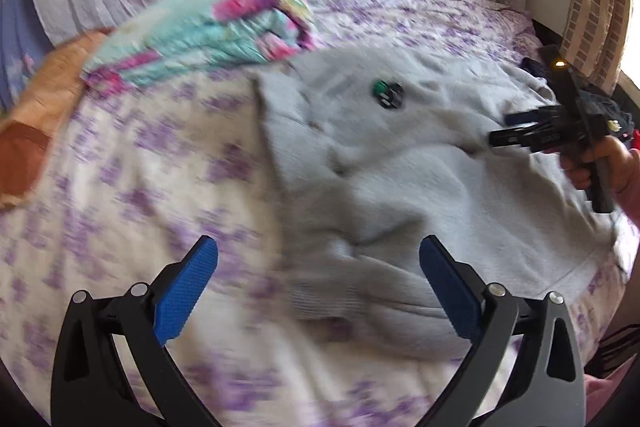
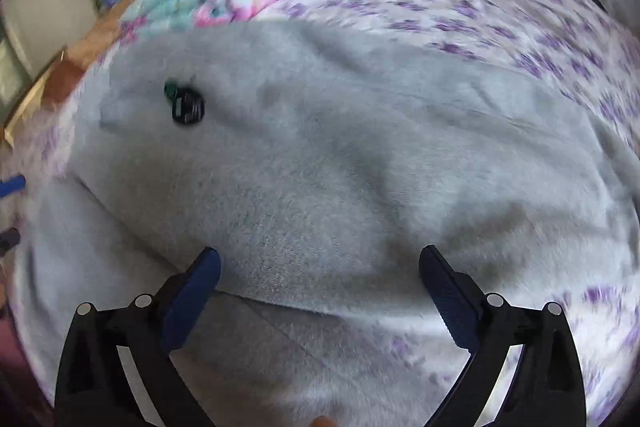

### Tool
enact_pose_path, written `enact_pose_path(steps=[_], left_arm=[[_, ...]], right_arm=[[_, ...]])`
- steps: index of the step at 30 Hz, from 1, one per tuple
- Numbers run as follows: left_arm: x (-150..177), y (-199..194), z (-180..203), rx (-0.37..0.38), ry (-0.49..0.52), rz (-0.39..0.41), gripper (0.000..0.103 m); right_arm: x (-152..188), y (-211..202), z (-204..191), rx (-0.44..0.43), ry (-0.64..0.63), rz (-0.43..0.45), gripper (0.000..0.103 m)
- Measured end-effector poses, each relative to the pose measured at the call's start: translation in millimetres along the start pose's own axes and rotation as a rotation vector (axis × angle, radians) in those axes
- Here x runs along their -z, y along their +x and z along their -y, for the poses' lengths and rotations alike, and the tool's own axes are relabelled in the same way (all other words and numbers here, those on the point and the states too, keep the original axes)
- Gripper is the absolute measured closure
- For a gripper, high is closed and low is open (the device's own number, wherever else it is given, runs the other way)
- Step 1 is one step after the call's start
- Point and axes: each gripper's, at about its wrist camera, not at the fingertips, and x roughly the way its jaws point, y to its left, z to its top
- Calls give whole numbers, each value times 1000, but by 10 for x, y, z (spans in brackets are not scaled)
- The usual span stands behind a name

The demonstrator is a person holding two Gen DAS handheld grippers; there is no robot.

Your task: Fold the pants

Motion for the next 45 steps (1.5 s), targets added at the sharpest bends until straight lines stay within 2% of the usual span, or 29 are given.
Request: enact_pose_path(steps=[2, 4, 5, 7, 8, 9, 11, 13, 16, 18, 23, 25, 28, 33, 35, 39, 44, 45], left_arm=[[-168, -80, -188, -34, 4, 18, 4], [-363, -43, -329, -55, 1, 23, 4], [-477, 15, -401, -46, -6, 21, 4], [-658, 160, -497, -1, -30, 5, 4], [-762, 275, -542, 32, -50, -9, 4], [-842, 381, -555, 61, -63, -23, 4], [-988, 590, -574, 131, -86, -52, 4], [-1123, 779, -578, 177, -108, -74, 4], [-1250, 1011, -558, 185, -95, -92, 4], [-1287, 1155, -560, 182, -86, -114, 4], [-1192, 1543, -599, 301, -138, -184, 7], [-1137, 1595, -573, 355, -116, -196, 52], [-1079, 1574, -624, 418, -146, -182, 62], [-1060, 1513, -595, 424, -132, -135, 62], [-1045, 1556, -599, 438, -160, -123, 58], [-1005, 1642, -721, 483, -224, -123, 50], [-972, 1683, -743, 500, -243, -103, 45], [-986, 1679, -721, 490, -232, -97, 44]], right_arm=[[-29, -194, -39, -37, -20, 59, 3], [-29, -428, -127, -45, -81, 160, 3], [-43, -450, -161, -67, -91, 159, 3], [-114, -339, -155, -172, -76, 14, 3], [-158, -272, -124, -225, -64, -30, 3], [-141, -286, -109, -234, -49, -4, 3], [-108, -376, -143, -166, -38, 65, 3], [-99, -437, -235, -150, -101, 61, 3], [-105, -597, -450, 3, -266, 149, 3], [-233, -657, -500, 42, -314, 164, 3], [-745, -420, -499, 34, -392, 74, 3], [-931, -240, -500, 58, -459, 18, 3], [-1187, 27, -409, 46, -480, -55, 3], [-1472, 411, -178, 63, -501, -170, 3], [-1532, 548, -108, 65, -522, -215, 4], [-1616, 813, 36, -4, -543, -297, 18], [-1593, 1084, 184, -66, -570, -378, 21], [-1587, 1125, 203, -89, -571, -393, 33]])
